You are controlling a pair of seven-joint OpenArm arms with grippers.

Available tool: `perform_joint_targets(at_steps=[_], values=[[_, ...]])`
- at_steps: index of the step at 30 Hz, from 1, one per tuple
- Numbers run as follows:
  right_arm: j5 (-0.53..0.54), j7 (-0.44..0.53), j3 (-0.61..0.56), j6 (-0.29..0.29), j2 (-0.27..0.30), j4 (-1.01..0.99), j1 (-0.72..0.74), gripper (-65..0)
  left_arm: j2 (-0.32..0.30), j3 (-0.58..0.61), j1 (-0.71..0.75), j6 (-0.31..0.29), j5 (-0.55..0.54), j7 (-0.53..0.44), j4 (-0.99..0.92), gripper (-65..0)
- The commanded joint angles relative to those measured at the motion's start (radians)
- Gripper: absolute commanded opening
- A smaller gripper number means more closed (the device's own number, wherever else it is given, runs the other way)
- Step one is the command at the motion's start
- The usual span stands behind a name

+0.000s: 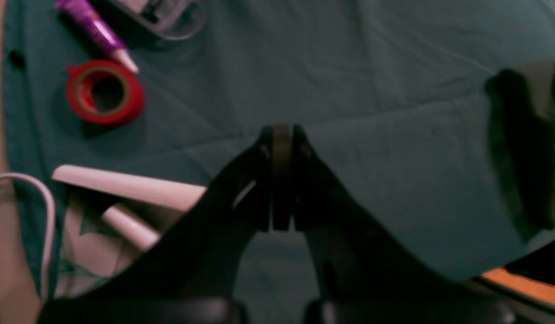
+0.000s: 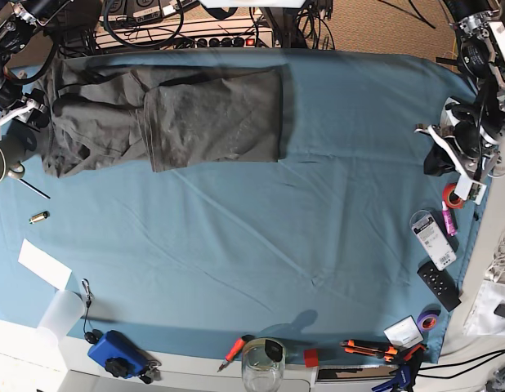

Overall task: Fold the T-shirt properly
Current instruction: 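Release the folded end and move the left gripper back to its side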

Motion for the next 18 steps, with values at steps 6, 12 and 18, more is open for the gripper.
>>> perform_joint_targets(at_steps=[6, 12, 18], values=[[0.135, -0.031, 0.025, -0.033, 0.06, 0.018, 0.003, -38.4, -0.078, -0.006, 0.026, -0.003, -0.017, -0.015, 0.018, -65.0], [0.152, -0.031, 0.146, -0.014, 0.076, 0.016, 0.003, -38.4, -0.09, -0.006, 0.027, -0.003, -0.018, -0.015, 0.018, -65.0], [0.143, -0.031, 0.073, 0.026, 0.078, -0.069, 0.001, -38.4, -0.09, -0.006, 0.027, -0.004, -0.017, -0.015, 0.019, -65.0]])
